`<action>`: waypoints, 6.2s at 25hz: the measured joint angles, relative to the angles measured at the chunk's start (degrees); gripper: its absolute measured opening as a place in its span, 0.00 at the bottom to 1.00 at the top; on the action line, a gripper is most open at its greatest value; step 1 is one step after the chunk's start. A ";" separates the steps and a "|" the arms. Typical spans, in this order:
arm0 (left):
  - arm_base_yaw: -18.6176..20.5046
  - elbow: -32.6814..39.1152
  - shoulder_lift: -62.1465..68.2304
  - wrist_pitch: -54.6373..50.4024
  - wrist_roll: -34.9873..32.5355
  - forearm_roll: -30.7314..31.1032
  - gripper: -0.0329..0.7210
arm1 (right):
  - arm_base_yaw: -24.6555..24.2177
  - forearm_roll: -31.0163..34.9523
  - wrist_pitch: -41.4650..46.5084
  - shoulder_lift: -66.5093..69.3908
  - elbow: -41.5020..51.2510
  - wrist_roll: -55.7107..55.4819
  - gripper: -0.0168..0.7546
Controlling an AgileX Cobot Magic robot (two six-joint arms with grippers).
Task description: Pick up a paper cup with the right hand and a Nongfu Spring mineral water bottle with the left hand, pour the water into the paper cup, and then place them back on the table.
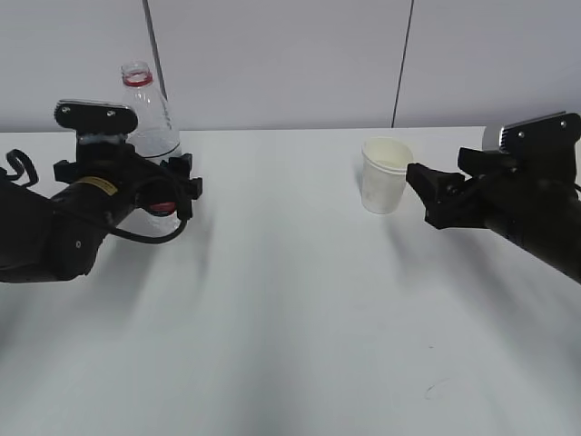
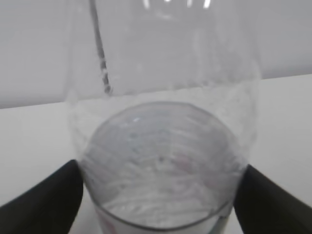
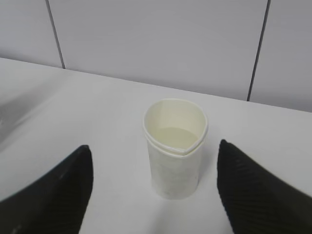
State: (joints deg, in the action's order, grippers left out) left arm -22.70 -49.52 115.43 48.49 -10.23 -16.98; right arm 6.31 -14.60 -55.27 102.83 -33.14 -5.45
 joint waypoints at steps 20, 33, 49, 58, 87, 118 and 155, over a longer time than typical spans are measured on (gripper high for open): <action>0.00 2.43 -19.03 -7.58 -8.63 -5.29 0.79 | 0.00 -5.54 13.54 -13.66 -7.10 -5.32 0.79; 2.04 -9.37 -28.17 -37.88 -22.31 -17.50 0.77 | 0.00 -33.69 37.47 -13.70 -28.34 -39.06 0.79; 18.71 -22.44 -31.74 -93.54 -14.00 -5.28 0.77 | 0.00 -86.24 39.51 -13.79 -34.25 -92.25 0.79; 18.71 -22.60 -31.91 -110.27 3.58 12.27 0.77 | 0.00 -90.57 38.93 -13.79 -34.25 -95.21 0.79; 18.71 -10.46 -55.32 -119.55 8.04 15.82 0.76 | 0.00 -90.66 38.70 -14.03 -34.25 -97.23 0.78; 18.71 19.43 -116.25 -113.52 8.87 15.75 0.70 | 0.00 -90.66 38.36 -16.39 -34.25 -97.23 0.78; 25.06 20.47 -116.48 -112.41 7.83 15.72 0.70 | -1.93 -90.56 50.83 -44.02 -2.85 -96.47 0.78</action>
State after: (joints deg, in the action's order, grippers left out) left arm 2.35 -29.06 -1.05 -63.92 -2.40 -1.26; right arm 4.38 -105.16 -4.43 58.81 -35.99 -101.92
